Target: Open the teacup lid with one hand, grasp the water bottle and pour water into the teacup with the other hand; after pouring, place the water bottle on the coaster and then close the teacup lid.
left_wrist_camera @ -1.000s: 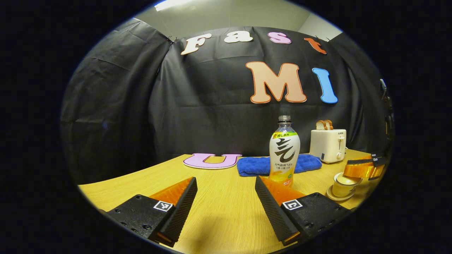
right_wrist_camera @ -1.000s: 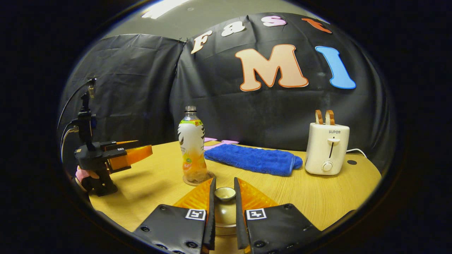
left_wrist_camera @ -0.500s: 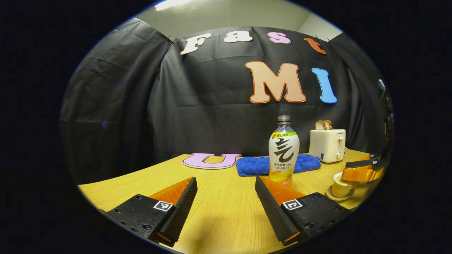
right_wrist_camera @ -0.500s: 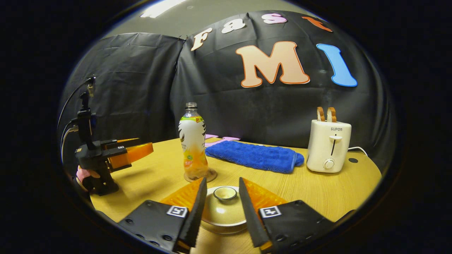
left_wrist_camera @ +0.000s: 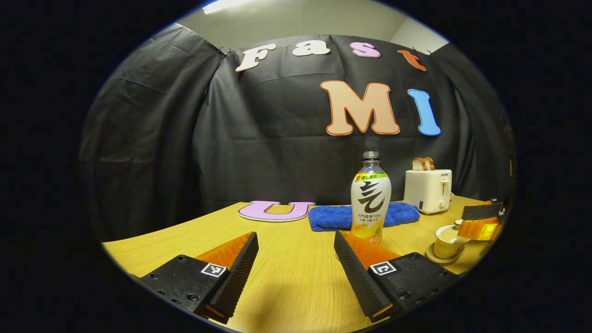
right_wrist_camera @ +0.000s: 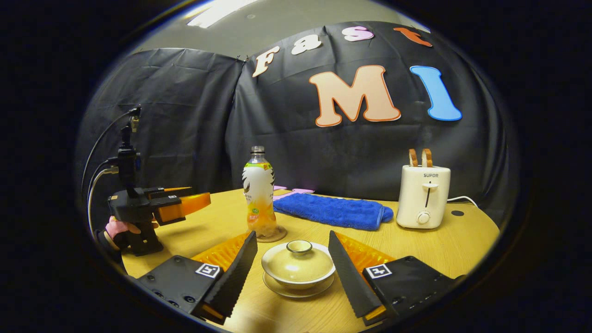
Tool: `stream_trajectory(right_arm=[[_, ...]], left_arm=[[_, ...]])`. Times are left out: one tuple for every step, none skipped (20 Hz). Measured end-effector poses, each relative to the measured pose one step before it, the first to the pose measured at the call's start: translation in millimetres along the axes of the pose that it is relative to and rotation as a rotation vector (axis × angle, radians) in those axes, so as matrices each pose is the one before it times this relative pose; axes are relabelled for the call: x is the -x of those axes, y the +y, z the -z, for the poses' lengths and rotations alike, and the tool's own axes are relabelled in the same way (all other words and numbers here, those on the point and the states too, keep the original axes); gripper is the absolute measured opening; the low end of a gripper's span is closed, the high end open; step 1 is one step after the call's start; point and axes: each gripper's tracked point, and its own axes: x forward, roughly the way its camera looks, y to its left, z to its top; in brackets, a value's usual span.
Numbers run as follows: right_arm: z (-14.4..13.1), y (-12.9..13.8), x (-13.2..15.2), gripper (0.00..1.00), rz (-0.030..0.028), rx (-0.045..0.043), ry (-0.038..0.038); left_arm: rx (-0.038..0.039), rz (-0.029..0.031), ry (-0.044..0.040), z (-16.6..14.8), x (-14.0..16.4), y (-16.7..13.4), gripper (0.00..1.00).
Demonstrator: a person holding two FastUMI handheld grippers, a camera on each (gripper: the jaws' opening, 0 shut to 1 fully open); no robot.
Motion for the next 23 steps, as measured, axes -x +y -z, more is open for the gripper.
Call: stream_trajectory(right_arm=[[-0.55,-2.27,4.90,0.97,0.01228,-0.00554,-0.01282],[-2.67,-1.56,4.00,0.97,0.00991,-0.00791,-0.01407],[-1.64,-1.87,4.75,0.97,0.00989,-0.00804,-0.01253],[-1.30,-3.16,4.18,0.97,0.01004,-0.00711,-0.01132],[-3.39,-3.35,3.87,0.97,0.01117,-0.00563,-0.01355],[-2.20,-4.25,3.83,0.93,0.01183,-0.00325,-0.00782],[1.09,-4.84,5.54,0.95,0.01661,-0.00079,0.00132],[-0.84,-8.13,3.19,0.97,0.02396,0.00136,-0.00216],[-1.32,-10.35,3.95,0.97,0.03456,0.00231,-0.00279],[-2.88,-12.82,2.94,0.93,0.05235,-0.00383,-0.00638],[-1.31,-13.90,2.62,0.94,0.05498,-0.00578,-0.00308],[-0.42,-11.79,2.02,0.94,0.04694,-0.00897,-0.00379],[-1.80,-12.68,1.88,0.93,0.05245,-0.01237,-0.00539],[-1.87,-12.24,1.20,0.94,0.04822,-0.01758,-0.00560],[-1.75,-12.17,2.30,0.94,0.04583,-0.02426,-0.00442],[-2.93,-17.71,1.79,0.97,0.05308,-0.04611,-0.00734],[-2.48,-18.48,0.63,0.96,0.04957,-0.09213,-0.00642],[-2.55,-6.69,-0.10,0.94,0.01548,-0.03524,-0.00274],[1.21,-4.74,-0.94,0.94,0.00559,-0.02738,-0.00015],[-0.10,-1.13,-0.15,0.95,-0.00443,-0.01021,0.00200],[-1.09,-1.53,1.32,0.94,-0.00103,0.00366,-0.00162],[0.00,-0.12,0.46,0.95,0.00131,0.00515,-0.00161],[0.22,1.16,1.33,0.95,-0.00210,0.00707,0.00161]], left_arm=[[-0.00013,0.00002,0.00016,-0.09,-0.32,0.64,0.96],[0.00003,-0.00012,-0.00015,0.06,0.80,-0.23,0.96],[-0.00017,-0.00004,0.00029,-0.49,0.07,0.40,0.96],[0.00004,0.00004,-0.00021,0.23,-0.34,-0.41,0.96],[-0.00021,0.00026,0.00025,0.09,0.09,0.04,0.96],[0.00003,-0.00002,-0.00019,-0.65,0.00,0.32,0.96],[-0.00018,0.00008,0.00010,-0.02,0.49,0.33,0.96],[0.00008,0.00011,-0.00010,0.17,0.32,-0.91,0.96],[-0.00013,0.00005,-0.00004,-0.03,-0.89,0.86,0.96],[-0.00010,0.00005,-0.00012,0.11,-0.56,-0.03,0.96],[-0.00086,-0.00341,0.00009,-0.50,1.45,1.00,0.96],[-0.00110,-0.00737,-0.00061,-0.32,0.47,1.37,0.96],[-0.00106,-0.00618,-0.00032,0.13,-0.90,1.58,0.96],[-0.00070,-0.00611,-0.00054,0.12,0.24,0.43,0.96],[-0.00057,-0.00466,-0.00023,-0.20,0.48,0.58,0.96],[-0.00033,-0.00278,-0.00024,-0.09,0.12,0.72,0.96],[0.00002,-0.00024,-0.00024,-0.29,0.22,0.19,0.96],[-0.00030,-0.00049,0.00011,-0.27,0.58,0.16,0.96],[0.00023,-0.00008,-0.00027,0.39,-0.66,-0.20,0.96],[-0.00023,-0.00001,-0.00010,0.17,-0.58,-0.08,0.96],[-0.00007,0.00000,-0.00007,-0.16,-0.08,0.11,0.96],[-0.00012,-0.00009,0.00001,-0.10,-0.15,-0.24,0.96],[0.00005,0.00008,-0.00003,0.15,0.06,0.17,0.96]])
